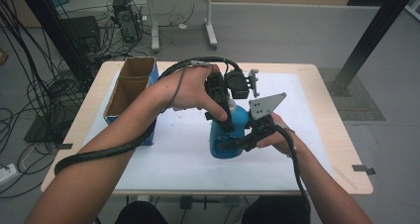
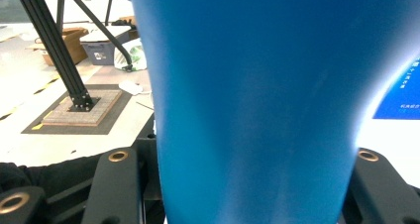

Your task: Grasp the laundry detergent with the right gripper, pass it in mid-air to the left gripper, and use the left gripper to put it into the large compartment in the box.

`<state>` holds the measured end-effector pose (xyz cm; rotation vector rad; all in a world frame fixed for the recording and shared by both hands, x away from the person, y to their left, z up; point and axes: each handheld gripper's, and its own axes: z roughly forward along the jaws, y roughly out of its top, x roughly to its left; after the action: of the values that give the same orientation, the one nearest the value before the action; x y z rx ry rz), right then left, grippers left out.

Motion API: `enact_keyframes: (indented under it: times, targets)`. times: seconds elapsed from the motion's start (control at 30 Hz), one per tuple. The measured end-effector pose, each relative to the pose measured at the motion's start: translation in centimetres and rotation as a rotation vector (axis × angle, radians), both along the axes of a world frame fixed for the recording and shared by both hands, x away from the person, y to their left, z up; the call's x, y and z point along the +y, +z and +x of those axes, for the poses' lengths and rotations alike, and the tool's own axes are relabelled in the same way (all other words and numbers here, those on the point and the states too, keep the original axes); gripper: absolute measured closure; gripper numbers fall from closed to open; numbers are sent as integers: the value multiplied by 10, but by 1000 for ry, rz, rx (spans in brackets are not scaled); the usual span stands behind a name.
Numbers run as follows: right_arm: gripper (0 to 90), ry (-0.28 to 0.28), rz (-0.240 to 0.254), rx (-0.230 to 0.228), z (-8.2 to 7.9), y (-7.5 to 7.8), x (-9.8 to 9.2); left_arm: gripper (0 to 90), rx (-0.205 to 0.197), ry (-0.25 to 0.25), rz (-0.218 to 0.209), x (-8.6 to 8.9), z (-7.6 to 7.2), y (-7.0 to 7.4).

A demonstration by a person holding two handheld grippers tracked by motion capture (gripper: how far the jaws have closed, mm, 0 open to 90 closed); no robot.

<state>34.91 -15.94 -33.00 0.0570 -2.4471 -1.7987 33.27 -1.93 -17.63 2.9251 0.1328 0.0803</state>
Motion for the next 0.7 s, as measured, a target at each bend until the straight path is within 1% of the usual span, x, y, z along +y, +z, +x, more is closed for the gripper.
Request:
enact_keyframes:
  times: [0.3,0.47,0.57,0.7]
  targets:
    - [433,-1,2,-1,-1,1,1,376,-8,1,-10,1,-2,1]
    - [433,1,1,-2,-1,2,1,376,-8,3,-6,1,-2,2]
    - [433,0,2,-1,-1,2,1,377,-7,7,-15,2,-2,2]
    - [433,-3,-1,-4,-1,2,1,377,-9,5,-13,2,-2,2]
